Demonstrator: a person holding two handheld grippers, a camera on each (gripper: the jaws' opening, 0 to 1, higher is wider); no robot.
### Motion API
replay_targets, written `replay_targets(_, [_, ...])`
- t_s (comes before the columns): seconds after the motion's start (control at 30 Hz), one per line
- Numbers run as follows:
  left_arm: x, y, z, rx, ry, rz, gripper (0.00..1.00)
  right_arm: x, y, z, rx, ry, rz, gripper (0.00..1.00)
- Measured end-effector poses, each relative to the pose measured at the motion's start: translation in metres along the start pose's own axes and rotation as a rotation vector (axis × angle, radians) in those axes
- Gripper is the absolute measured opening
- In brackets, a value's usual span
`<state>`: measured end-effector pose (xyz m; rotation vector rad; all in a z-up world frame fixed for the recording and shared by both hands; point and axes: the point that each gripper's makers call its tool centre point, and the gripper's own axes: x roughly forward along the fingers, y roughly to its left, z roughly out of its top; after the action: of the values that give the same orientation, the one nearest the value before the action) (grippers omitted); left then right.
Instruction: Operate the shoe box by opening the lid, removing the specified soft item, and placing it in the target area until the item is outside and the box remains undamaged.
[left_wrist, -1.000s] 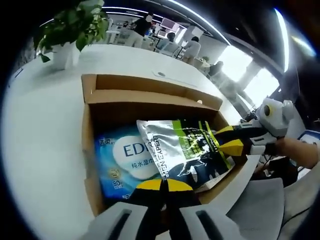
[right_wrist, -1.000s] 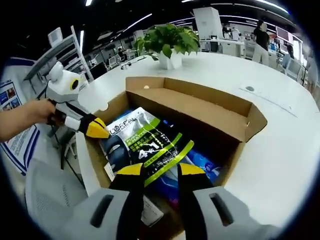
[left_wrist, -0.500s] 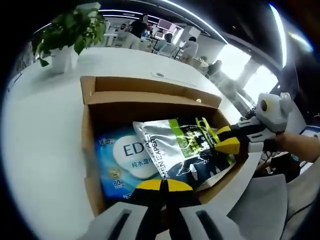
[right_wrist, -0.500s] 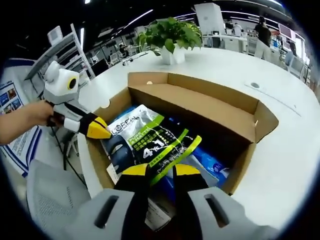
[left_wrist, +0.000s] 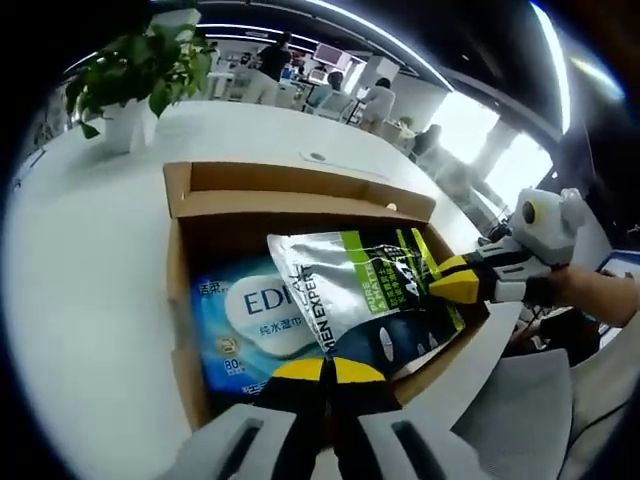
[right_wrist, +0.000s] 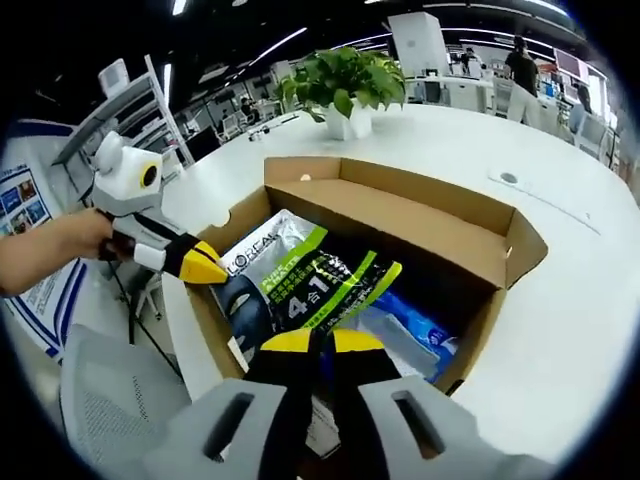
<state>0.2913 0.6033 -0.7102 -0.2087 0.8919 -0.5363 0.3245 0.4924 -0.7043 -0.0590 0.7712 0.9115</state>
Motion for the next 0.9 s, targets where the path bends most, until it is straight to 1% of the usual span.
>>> replay_targets(0.1, [-0.002, -0.004, 0.003, 0.012, -0.003, 0.001, 0.00, -0.006, -0.001, 0.003, 0.012, -0.012, -0.006, 0.03])
replay_targets(0.3, [-0.003, -0.021, 0.014, 0.040, -0.012, -0.010, 0.00, -0.020, -0.008, 0.007, 0.050, -0.036, -0.023, 0.02])
replay_targets(0.47, [-0.001, -0.034, 0.021, 0.056, -0.009, -0.019, 0.00, -0.037, -0.017, 0.010, 0.087, -0.057, -0.045, 0.01])
replay_targets(0.6, [0.005, -0.049, 0.023, 0.074, 0.001, -0.035, 0.00, -0.050, -0.025, 0.009, 0.106, -0.061, -0.059, 0.00])
replay_targets(0.73, [0.012, -0.065, 0.027, 0.081, 0.003, -0.056, 0.00, -0.064, -0.036, 0.005, 0.131, -0.059, -0.083, 0.00])
replay_targets(0.83, [0.017, -0.075, 0.029, 0.088, 0.007, -0.067, 0.00, -0.075, -0.044, 0.000, 0.166, -0.060, -0.095, 0.00])
replay_targets(0.9, [0.020, -0.083, 0.031, 0.091, 0.008, -0.077, 0.00, -0.080, -0.048, -0.002, 0.169, -0.060, -0.101, 0.00])
